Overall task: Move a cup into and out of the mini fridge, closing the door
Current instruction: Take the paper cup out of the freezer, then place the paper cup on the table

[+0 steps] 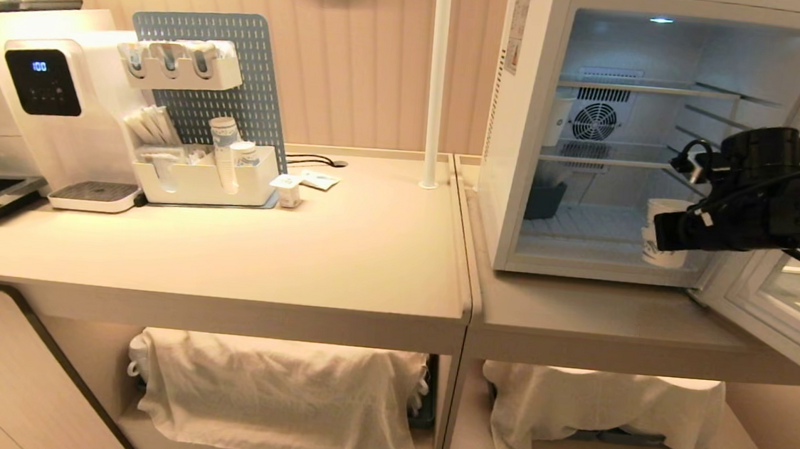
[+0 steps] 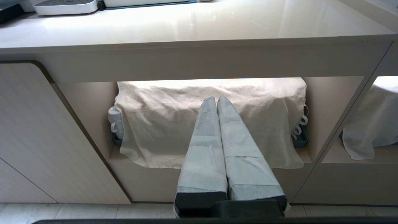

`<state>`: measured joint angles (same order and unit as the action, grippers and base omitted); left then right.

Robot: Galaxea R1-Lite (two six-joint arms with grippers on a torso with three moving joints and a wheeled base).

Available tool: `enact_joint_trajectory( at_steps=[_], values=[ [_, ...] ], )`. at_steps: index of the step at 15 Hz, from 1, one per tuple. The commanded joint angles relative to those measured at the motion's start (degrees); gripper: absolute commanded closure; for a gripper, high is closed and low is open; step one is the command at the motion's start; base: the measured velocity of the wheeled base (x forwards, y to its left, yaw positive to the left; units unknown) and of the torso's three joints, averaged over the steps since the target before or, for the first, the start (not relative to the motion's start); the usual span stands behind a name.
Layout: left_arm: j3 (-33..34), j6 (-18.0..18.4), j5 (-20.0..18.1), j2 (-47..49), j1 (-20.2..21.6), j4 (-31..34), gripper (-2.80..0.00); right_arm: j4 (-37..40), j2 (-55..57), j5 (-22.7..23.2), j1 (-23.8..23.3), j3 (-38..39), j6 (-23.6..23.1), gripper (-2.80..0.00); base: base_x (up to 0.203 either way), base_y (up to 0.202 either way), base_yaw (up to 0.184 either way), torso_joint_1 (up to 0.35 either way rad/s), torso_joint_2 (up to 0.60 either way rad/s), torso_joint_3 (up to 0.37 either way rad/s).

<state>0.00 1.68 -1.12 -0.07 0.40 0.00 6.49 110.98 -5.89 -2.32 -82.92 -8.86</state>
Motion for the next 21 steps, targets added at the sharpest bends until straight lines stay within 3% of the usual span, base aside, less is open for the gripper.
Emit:
enact_joint_trajectory(
  at_steps=[1,7,9,16,18,21],
  values=[
    [0.00,0.04,-0.02,-0.01,0.04,0.00,0.00,3.73,-11.56,-0.04,0.94,7.06,-0.17,0.00,0.000,0.000,0.000,0.000,0.00,0.000],
    [0.00,-0.01,-0.02,-0.01,-0.05,0.00,0.00,11.51,-37.39,-1.63,6.23,30.67,-0.23,0.00,0.000,0.000,0.000,0.000,0.00,0.000],
    [0.00,0.02,-0.02,-0.01,0.03,0.00,0.00,13.81,-51.11,-3.38,7.20,37.22,-0.13,0.00,0.000,0.000,0.000,0.000,0.00,0.000],
    [0.00,-0.01,-0.02,-0.01,0.04,0.00,0.00,25.27,-90.79,-5.78,5.25,53.85,-0.06,0.00,0.000,0.000,0.000,0.000,0.00,0.000],
    [0.00,0.11,-0.08,-0.01,0.04,0.00,0.00,24.36,-98.85,-5.63,4.39,59.47,-0.10,0.00,0.000,0.000,0.000,0.000,0.00,0.000],
    [0.00,-0.17,-0.02,-0.01,0.04,0.00,0.00,11.54,-109.91,0.61,3.19,70.69,-2.83,0.00,0.000,0.000,0.000,0.000,0.00,0.000]
  ],
)
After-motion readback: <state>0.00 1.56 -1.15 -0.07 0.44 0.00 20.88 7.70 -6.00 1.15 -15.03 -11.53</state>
